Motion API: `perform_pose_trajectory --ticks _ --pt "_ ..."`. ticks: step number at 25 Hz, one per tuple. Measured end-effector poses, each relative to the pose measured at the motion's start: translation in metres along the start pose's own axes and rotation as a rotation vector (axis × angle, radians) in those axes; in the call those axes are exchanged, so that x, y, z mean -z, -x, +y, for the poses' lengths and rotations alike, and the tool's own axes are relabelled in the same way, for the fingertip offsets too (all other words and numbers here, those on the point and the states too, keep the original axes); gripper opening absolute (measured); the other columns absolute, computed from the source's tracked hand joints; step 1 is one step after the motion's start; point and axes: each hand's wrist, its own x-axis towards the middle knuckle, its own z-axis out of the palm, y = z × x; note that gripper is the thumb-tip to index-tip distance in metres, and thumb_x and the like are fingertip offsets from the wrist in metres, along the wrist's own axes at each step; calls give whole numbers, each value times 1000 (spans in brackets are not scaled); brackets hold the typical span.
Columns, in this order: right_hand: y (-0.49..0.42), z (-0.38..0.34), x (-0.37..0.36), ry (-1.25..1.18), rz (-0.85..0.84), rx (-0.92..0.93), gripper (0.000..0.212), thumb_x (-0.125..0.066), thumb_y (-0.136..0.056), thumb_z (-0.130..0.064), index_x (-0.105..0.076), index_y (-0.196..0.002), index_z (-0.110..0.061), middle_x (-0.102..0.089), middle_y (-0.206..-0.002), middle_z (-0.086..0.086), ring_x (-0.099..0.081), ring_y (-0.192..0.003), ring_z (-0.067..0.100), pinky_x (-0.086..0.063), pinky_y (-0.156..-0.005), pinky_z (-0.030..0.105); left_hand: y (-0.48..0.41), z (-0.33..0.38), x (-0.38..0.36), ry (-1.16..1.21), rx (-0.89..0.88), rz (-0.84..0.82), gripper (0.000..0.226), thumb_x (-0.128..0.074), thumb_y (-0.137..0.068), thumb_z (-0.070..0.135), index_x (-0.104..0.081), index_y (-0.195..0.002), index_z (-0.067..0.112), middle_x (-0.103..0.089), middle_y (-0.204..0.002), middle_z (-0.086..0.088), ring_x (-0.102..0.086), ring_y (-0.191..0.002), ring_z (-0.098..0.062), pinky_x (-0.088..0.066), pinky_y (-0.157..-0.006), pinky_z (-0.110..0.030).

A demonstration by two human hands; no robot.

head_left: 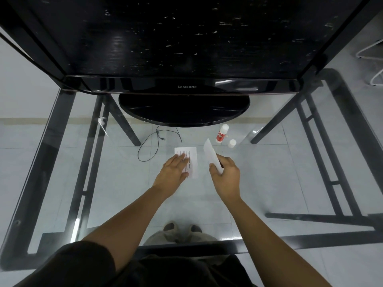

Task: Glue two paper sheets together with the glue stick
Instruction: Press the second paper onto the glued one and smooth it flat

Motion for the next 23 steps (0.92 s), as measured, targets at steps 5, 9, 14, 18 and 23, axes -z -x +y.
perform_pose_trajectory --ticks 5,9,14,18,23 --pt "3 -2 -2 107 -28 213 36 -54 -90 -6 -56 -125 -12 -51 -89 7 -48 -77 12 -36 -72 4 2 11 22 238 -7 239 33 -50 -94 18 -53 -124 6 -58 -127 -14 -51 -117 -26 -39 -96 -27" --pt "7 -11 -9 327 -198 362 42 -56 -89 -10 -49 -131 -13 -48 -99 11 -49 -98 23 -50 -83 24 -11 25 54 981 468 215 29 -55 -91 34 -67 -95 8 -72 -86 -8 -69 -75 -13 -53 -66 -19" --pt "4 -17 -21 249 -307 357 33 -51 -87 -2 -58 -117 -13 -51 -104 15 -49 -96 29 -46 -78 35 -16 26 71 1192 569 83 25 -64 -86 30 -70 -89 6 -74 -83 -7 -71 -75 -15 -53 -61 -18" --pt "7 -18 -21 250 -318 369 40 -58 -88 -38 -53 -122 -18 -51 -102 1 -51 -98 19 -45 -79 17 -21 18 74 1117 569 132 13 -64 -86 20 -71 -83 9 -73 -79 -5 -70 -66 -10 -50 -55 -14" --pt "9 0 -17 5 -58 290 47 -54 -88 -41 -53 -128 -15 -47 -98 2 -47 -89 11 -40 -74 12 -25 3 77 906 461 132 16 -63 -86 19 -69 -72 18 -72 -75 4 -68 -64 -5 -53 -60 -14"
